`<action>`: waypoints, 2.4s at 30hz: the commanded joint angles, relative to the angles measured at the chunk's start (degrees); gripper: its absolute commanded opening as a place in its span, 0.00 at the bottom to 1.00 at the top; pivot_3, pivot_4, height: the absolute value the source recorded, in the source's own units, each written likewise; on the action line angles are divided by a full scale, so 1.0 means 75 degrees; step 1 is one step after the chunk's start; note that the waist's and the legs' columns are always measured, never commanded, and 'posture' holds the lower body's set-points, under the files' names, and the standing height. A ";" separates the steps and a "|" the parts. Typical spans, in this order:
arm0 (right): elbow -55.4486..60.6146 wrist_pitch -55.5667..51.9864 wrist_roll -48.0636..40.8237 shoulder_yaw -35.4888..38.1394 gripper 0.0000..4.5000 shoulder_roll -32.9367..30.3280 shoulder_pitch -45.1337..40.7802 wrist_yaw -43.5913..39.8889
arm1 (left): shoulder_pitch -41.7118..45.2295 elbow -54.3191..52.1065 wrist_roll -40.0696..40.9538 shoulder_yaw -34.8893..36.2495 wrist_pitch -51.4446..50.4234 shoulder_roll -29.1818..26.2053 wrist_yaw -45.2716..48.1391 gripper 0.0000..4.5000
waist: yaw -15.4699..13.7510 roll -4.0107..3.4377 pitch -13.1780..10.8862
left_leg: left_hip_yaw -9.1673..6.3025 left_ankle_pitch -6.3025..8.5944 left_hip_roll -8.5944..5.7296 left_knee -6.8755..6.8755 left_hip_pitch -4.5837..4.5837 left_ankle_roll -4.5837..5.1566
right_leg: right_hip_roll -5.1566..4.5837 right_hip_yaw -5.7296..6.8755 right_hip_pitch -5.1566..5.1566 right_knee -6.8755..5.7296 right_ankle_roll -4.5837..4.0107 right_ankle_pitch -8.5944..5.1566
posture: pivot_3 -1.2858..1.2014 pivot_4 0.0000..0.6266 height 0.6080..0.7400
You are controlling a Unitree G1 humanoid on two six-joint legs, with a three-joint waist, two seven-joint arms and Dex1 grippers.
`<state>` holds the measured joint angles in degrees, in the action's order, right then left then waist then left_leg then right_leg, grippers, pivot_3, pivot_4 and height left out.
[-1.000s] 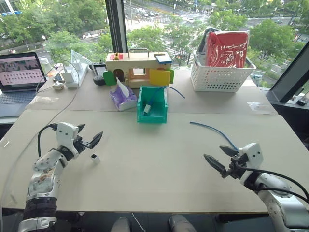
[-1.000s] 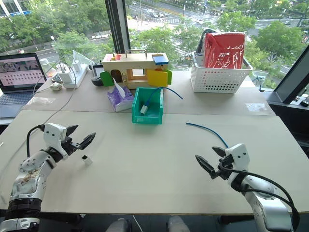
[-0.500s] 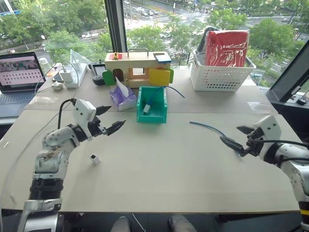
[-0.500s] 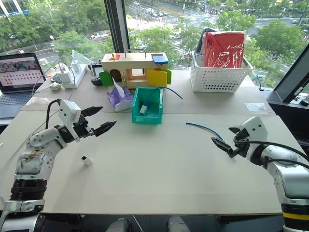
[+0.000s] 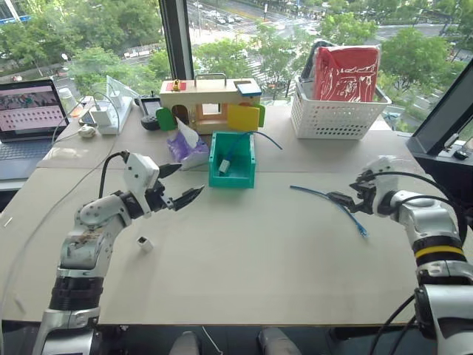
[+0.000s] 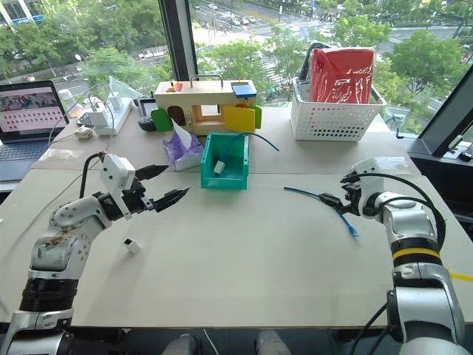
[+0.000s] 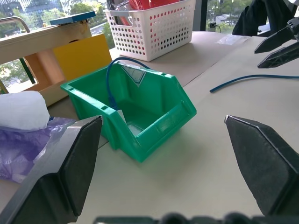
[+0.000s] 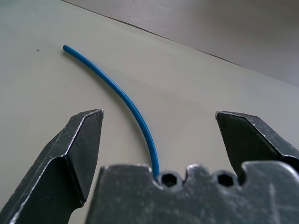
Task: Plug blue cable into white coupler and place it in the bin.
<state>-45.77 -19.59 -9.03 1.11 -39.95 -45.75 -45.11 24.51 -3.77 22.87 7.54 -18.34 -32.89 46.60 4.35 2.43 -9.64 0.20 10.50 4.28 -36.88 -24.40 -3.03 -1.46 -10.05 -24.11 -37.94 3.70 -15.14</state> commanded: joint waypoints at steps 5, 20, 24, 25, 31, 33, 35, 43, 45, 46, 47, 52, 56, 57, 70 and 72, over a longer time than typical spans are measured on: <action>-0.1707 0.0751 0.0802 -0.0350 0.76 0.0088 -0.0550 -0.0139 | -0.0166 -0.0666 0.0152 0.0197 -0.0112 -0.0009 -0.0254 1.00 | -0.0029 -0.0001 0.0000 | -0.0001 0.0000 -0.0009 -0.0001 -0.0001 0.0000 | -0.0010 0.0002 0.0003 0.0001 0.0001 0.0000 | 0.52 0.24 0.80; -0.0436 -0.0110 0.0791 -0.0190 0.01 0.0087 -0.0437 -0.0235 | 0.0011 -0.0603 0.0100 0.0074 -0.0077 0.0126 -0.0321 1.00 | -0.0028 -0.0001 0.0000 | -0.0013 -0.0001 -0.0011 -0.0004 0.0006 -0.0001 | -0.0010 0.0013 0.0013 -0.0004 0.0002 -0.0001 | 0.52 0.24 0.80; 0.1306 -0.2751 0.1118 -0.0352 0.01 0.0049 -0.0583 0.0618 | 0.0110 -0.0516 0.0054 0.0019 -0.0028 0.0189 -0.0301 1.00 | -0.0010 -0.0015 -0.0009 | -0.0014 -0.0001 -0.0011 -0.0004 0.0002 -0.0001 | -0.0010 0.0012 0.0007 -0.0008 0.0002 0.0000 | 0.52 0.24 0.80; 0.1781 -0.3546 0.1271 -0.0531 0.01 0.0031 -0.0608 0.0749 | 0.0121 -0.0503 0.0038 0.0003 -0.0012 0.0207 -0.0303 1.00 | -0.0007 -0.0017 -0.0010 | -0.0014 -0.0001 -0.0011 -0.0004 -0.0002 -0.0002 | -0.0010 0.0012 -0.0001 -0.0013 0.0001 0.0000 | 0.52 0.24 0.80; 0.4511 -0.6832 0.0919 -0.0691 0.01 0.0390 -0.0419 0.1090 | 0.0144 -0.0485 -0.0036 -0.0102 0.0089 0.0308 -0.0334 1.00 | -0.0028 -0.0022 -0.0013 | -0.0019 -0.0001 -0.0011 -0.0001 -0.0012 -0.0002 | -0.0007 0.0013 -0.0013 -0.0015 -0.0001 -0.0001 | 0.52 0.24 0.80; 0.5158 -0.8037 0.0978 -0.0688 0.01 0.0812 -0.0464 0.1566 | 0.0147 -0.0485 -0.0055 -0.0130 0.0114 0.0334 -0.0354 1.00 | -0.0046 -0.0022 -0.0013 | -0.0022 -0.0001 -0.0011 -0.0001 -0.0016 -0.0002 | -0.0008 0.0017 -0.0015 -0.0014 0.0000 -0.0001 | 0.52 0.24 0.80; 0.5632 -0.9146 0.1005 -0.0424 0.01 0.1370 -0.0559 0.2029 | 0.0139 -0.0506 -0.0065 -0.0140 0.0134 0.0352 -0.0372 1.00 | -0.0044 -0.0022 -0.0013 | -0.0026 -0.0001 -0.0011 -0.0003 -0.0023 -0.0002 | -0.0009 0.0024 -0.0016 -0.0012 -0.0001 -0.0002 | 0.52 0.24 0.80; 0.5677 -0.9722 0.3061 0.1750 0.01 0.4740 -0.0867 0.5201 | 0.0080 -0.0664 -0.0069 -0.0139 0.0117 0.0395 -0.0491 1.00 | -0.0059 -0.0023 -0.0012 | -0.0042 -0.0002 -0.0014 -0.0003 -0.0045 -0.0003 | -0.0013 0.0044 -0.0031 -0.0016 -0.0005 0.0002 | 0.52 0.24 0.80; 0.5660 -0.9722 0.3805 0.2339 0.01 0.5486 -0.0951 0.5919 | 0.0067 -0.0717 -0.0068 -0.0172 0.0097 0.0416 -0.0523 1.00 | -0.0065 -0.0023 -0.0012 | -0.0045 -0.0002 -0.0015 -0.0004 -0.0046 -0.0003 | -0.0018 0.0051 -0.0029 -0.0014 -0.0005 0.0002 | 0.52 0.24 0.80; 0.5662 -0.9722 0.4114 0.2694 0.01 0.5841 -0.0994 0.6224 | 0.0067 -0.0731 -0.0068 -0.0181 0.0088 0.0416 -0.0531 1.00 | -0.0062 -0.0025 -0.0010 | -0.0046 -0.0003 -0.0017 -0.0004 -0.0047 -0.0003 | -0.0019 0.0053 -0.0028 -0.0015 -0.0005 0.0002 | 0.52 0.24 0.80; 0.5662 -0.9722 0.4369 0.2960 0.01 0.6095 -0.1045 0.6415 | 0.0065 -0.0745 -0.0066 -0.0187 0.0080 0.0416 -0.0538 1.00 | -0.0058 -0.0026 -0.0010 | -0.0050 -0.0003 -0.0017 -0.0004 -0.0046 -0.0003 | -0.0019 0.0057 -0.0028 -0.0016 -0.0005 0.0002 | 0.52 0.24 0.80; 0.5822 -0.9722 0.5029 0.4157 0.01 0.7174 -0.1334 0.6904 | 0.0066 -0.0769 -0.0054 -0.0188 0.0052 0.0417 -0.0555 1.00 | -0.0216 -0.0028 -0.0005 | -0.0081 -0.0003 -0.0039 -0.0003 -0.0052 -0.0004 | -0.0049 0.0111 -0.0012 -0.0008 -0.0005 0.0002 | 0.52 0.24 0.80; 0.5843 -0.9722 0.5192 0.4345 0.16 0.7348 -0.1450 0.6826 | 0.0077 -0.0763 -0.0071 -0.0243 0.0057 0.0442 -0.0567 1.00 | -0.0225 -0.0030 -0.0003 | -0.0090 -0.0003 -0.0046 -0.0003 -0.0053 -0.0004 | -0.0078 0.0172 -0.0011 -0.0005 -0.0007 0.0001 | 0.52 0.24 0.80; 0.5848 -0.9722 0.5244 0.4394 0.20 0.7346 -0.1482 0.6771 | 0.0089 -0.0749 -0.0080 -0.0262 0.0066 0.0454 -0.0569 1.00 | -0.0221 -0.0030 -0.0003 | -0.0090 -0.0003 -0.0046 -0.0003 -0.0053 -0.0004 | -0.0079 0.0175 -0.0011 -0.0005 -0.0007 0.0001 | 0.52 0.24 0.80; 0.7359 -0.9722 0.4069 0.2306 0.99 0.4519 -0.0402 0.2555 | 0.0355 -0.0497 -0.0145 -0.0443 0.0196 0.0525 -0.0454 1.00 | 0.0099 -0.0037 -0.0007 | -0.0106 -0.0005 -0.0046 0.0008 -0.0056 -0.0003 | -0.0078 0.0187 -0.0020 -0.0012 -0.0015 0.0003 | 0.52 0.24 0.80; 0.8113 -0.9722 0.2869 0.1533 0.99 0.2729 0.0228 0.1191 | 0.0367 -0.0485 -0.0117 -0.0399 0.0189 0.0515 -0.0447 1.00 | 0.0073 -0.0054 -0.0018 | -0.0117 -0.0005 -0.0050 0.0008 -0.0075 -0.0003 | -0.0082 0.0195 -0.0019 -0.0001 -0.0012 -0.0002 | 0.52 0.24 0.80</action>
<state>7.63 -92.17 19.88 16.41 -9.51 -45.90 -26.03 26.90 -6.58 21.71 3.20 -18.28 -28.49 43.30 4.90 2.03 -9.78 -0.77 10.47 3.77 -36.83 -25.09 -3.05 -2.20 -8.52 -24.25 -37.88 3.69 -15.20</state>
